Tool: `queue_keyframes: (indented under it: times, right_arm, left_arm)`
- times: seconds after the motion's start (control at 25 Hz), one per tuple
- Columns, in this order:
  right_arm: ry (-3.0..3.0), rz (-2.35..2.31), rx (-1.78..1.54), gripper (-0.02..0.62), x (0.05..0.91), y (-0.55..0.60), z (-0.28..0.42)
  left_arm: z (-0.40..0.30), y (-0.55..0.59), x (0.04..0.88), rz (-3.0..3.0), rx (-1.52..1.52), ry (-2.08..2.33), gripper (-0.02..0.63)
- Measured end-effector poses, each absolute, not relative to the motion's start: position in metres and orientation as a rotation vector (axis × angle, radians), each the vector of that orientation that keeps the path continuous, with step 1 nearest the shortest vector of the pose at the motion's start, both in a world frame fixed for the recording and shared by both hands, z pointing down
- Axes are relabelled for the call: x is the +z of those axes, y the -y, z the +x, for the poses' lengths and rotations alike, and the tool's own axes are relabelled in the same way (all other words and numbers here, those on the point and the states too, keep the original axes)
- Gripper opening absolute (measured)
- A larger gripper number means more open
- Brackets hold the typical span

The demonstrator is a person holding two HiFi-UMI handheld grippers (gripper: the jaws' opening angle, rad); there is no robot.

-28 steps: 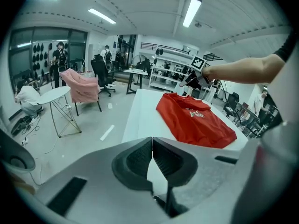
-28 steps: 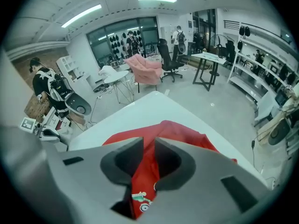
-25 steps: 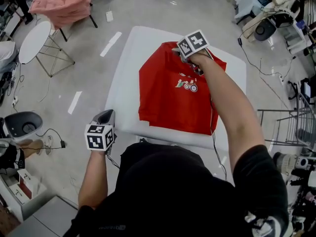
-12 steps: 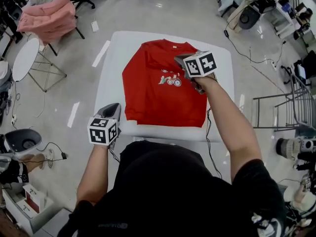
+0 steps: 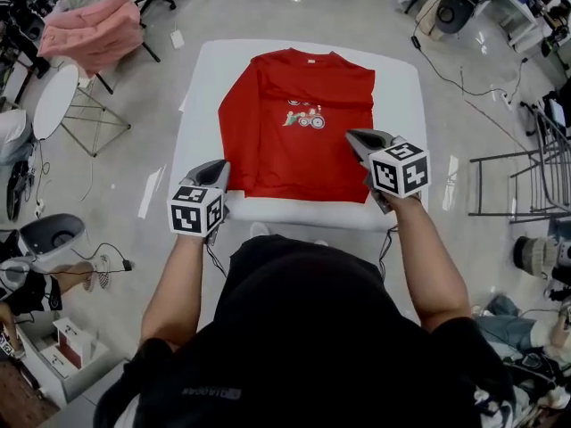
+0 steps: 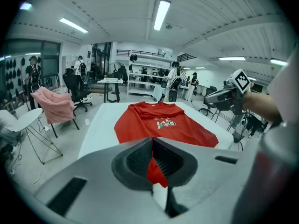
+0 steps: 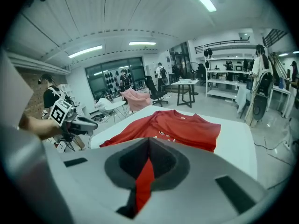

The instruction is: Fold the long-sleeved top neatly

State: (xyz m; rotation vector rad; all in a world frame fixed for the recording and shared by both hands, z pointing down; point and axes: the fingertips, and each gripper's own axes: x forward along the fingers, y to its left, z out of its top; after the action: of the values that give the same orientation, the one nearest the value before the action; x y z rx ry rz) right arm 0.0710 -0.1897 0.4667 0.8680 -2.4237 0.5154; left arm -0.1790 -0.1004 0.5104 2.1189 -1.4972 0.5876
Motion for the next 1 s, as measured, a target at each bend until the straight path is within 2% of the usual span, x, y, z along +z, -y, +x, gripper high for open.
queue_keyframes:
  times: [0.2, 0.64, 0.68, 0.76, 1.0]
  right_arm:
    - [2.404, 0.894, 0.524, 0.005, 0.483, 0.145, 0.088]
    - [2.325, 0.883, 0.648, 0.005, 0.535, 0.079, 0.113]
    - [2.321, 0.883, 0.66, 0.005, 0.539, 0.076, 0.114]
    - [2.317, 0.886, 0.677, 0.005, 0.543, 0.071, 0.115]
    - [2.316, 0.921, 0.694, 0.005, 0.544, 0.072, 0.121]
  left_arm:
    - [-0.187, 0.09, 0.525, 2.096, 0.673, 1.501, 0.006]
    - [-0.145, 0.063, 0.59, 2.155, 1.01, 1.331, 0.008]
    - [-0.142, 0.061, 0.597, 2.157, 1.057, 1.313, 0.018]
    - [-0.137, 0.058, 0.613, 2.152, 1.149, 1.262, 0.103]
    - [-0.136, 0.06, 0.636, 2.113, 1.29, 1.245, 0.12]
